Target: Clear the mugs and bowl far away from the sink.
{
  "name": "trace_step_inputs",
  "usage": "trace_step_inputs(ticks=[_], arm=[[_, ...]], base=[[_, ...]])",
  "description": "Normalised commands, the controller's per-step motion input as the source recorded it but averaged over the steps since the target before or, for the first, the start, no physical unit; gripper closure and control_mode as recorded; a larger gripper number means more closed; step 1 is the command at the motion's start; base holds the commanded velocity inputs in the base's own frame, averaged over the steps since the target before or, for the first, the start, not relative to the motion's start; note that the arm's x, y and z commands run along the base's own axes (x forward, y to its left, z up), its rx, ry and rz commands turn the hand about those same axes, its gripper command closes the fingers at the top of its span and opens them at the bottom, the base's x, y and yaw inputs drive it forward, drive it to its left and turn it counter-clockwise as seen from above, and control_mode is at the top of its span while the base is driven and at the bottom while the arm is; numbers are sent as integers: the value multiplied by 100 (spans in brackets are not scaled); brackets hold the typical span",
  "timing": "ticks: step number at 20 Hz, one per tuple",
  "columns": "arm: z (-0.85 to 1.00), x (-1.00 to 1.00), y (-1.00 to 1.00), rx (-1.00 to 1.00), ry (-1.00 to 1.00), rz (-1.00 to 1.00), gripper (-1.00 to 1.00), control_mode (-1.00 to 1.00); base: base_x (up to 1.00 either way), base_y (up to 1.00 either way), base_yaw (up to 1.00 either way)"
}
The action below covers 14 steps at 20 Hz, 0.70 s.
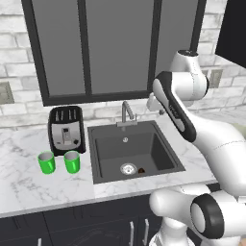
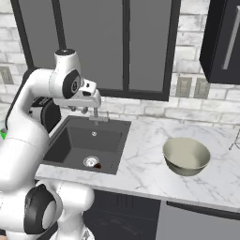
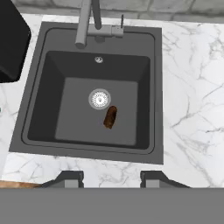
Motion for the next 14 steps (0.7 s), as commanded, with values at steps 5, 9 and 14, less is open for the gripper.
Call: trace_step_inputs(ticks=[5, 9, 14], arm=[[0, -10, 0, 0, -2, 0, -100, -100], [0, -21, 3, 0, -7, 0, -100, -100], [0, -25, 9, 0, -10, 0, -100, -100]], base=[[0, 0, 0], [0, 0, 0], [0, 0, 0]])
